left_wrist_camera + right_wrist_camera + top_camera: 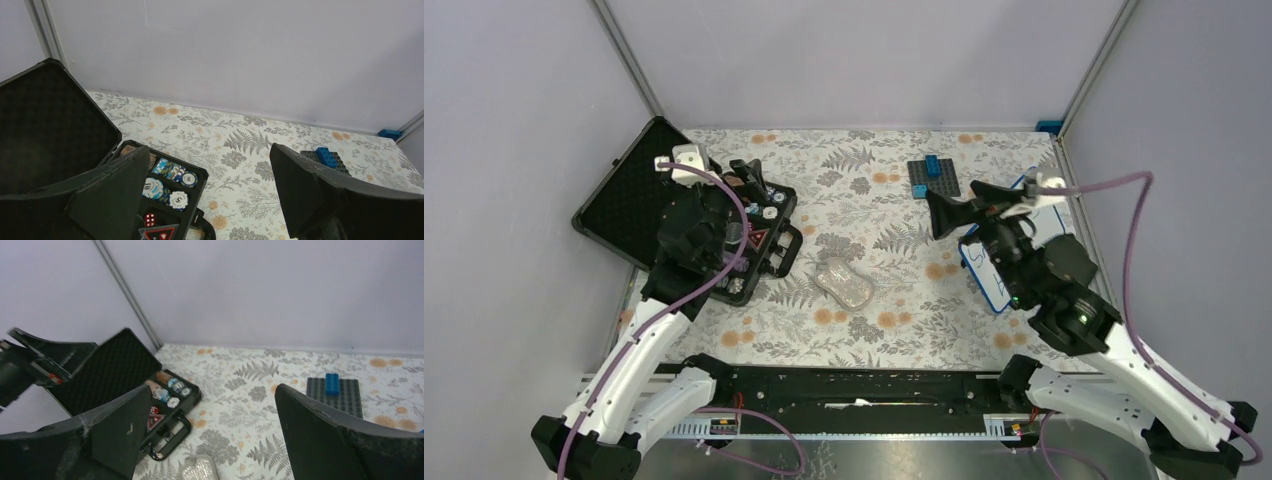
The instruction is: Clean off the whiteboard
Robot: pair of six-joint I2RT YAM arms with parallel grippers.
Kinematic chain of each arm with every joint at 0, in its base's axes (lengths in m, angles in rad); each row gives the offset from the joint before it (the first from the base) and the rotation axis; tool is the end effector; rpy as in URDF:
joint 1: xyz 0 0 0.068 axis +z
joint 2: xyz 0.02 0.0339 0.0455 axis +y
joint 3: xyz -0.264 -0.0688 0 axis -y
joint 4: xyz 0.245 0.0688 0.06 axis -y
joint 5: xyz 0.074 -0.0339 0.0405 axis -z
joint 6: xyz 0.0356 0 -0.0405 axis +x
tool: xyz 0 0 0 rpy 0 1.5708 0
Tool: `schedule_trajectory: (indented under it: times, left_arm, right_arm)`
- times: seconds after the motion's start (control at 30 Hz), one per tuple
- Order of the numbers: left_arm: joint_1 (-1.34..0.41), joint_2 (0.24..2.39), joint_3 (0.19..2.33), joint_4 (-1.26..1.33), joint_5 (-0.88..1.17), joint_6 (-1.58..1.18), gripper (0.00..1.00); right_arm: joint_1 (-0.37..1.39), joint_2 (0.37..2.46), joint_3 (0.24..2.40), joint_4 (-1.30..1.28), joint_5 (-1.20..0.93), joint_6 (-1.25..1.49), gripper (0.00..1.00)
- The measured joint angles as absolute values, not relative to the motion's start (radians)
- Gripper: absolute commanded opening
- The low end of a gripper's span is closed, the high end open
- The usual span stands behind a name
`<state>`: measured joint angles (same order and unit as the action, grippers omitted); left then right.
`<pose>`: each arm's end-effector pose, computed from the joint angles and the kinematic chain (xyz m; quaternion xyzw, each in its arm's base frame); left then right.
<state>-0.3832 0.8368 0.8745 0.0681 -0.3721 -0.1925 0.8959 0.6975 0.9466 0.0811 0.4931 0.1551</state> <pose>0.1832 -0.0599 0.3900 -0.0743 0.6673 -0.0888 0.7357 0.1006 0.0988 0.4358 -0.0189 0.5974 0.2731 0.7538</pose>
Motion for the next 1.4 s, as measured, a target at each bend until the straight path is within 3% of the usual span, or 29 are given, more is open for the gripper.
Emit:
schedule_trajectory:
  times: [0.17,0.47,0.67,0.77,1.0,1.1,1.23,1.3,1.33,1.4]
  left_arm:
    - [-0.383,0.858,0.875,0.066,-0.372,-0.194,0.99]
    - [-0.383,0.862,0.875,0.058,-0.376,-0.195,0.99]
    - [-0.383,0.862,0.875,0.058,-0.376,-0.195,0.99]
    - [-0.383,0.861,0.875,0.059,-0.376,-0.194,0.99]
    - [-0.383,0.861,0.875,0.059,-0.383,-0.192,0.99]
    - [-0.383,0.861,0.875,0.059,-0.386,-0.192,0.99]
    - [-0.383,0.861,0.875,0.059,-0.390,-0.192,0.99]
    - [-0.383,0.861,0.875,0.059,-0.391,-0.192,0.99]
    - [-0.383,0.861,0.875,0.059,-0.391,-0.192,0.99]
    - [-0.383,0.862,0.875,0.059,-0.391,-0.192,0.99]
  right_arm:
    - [0.896,0.944,1.071,-0.060,0.497,0.176,1.00]
    - [0.896,1.513,1.254,-0.298,0.306,0.232,1.00]
    - [0.902,1.915,1.614,-0.566,0.286,0.262,1.00]
    - [0.923,2.035,1.684,-0.616,0.289,0.236,1.00]
    - [0.979,2.071,1.534,-0.537,0.110,0.169,0.99]
    - [0.979,2.072,1.504,-0.507,0.054,0.159,0.92]
    - [0.978,2.072,1.484,-0.452,0.061,0.152,0.71]
    - [0.978,2.069,1.471,-0.434,0.082,0.147,0.68]
    - [0.977,2.064,1.462,-0.426,0.095,0.147,0.72]
    - [0.977,2.050,1.444,-0.407,0.105,0.147,0.96]
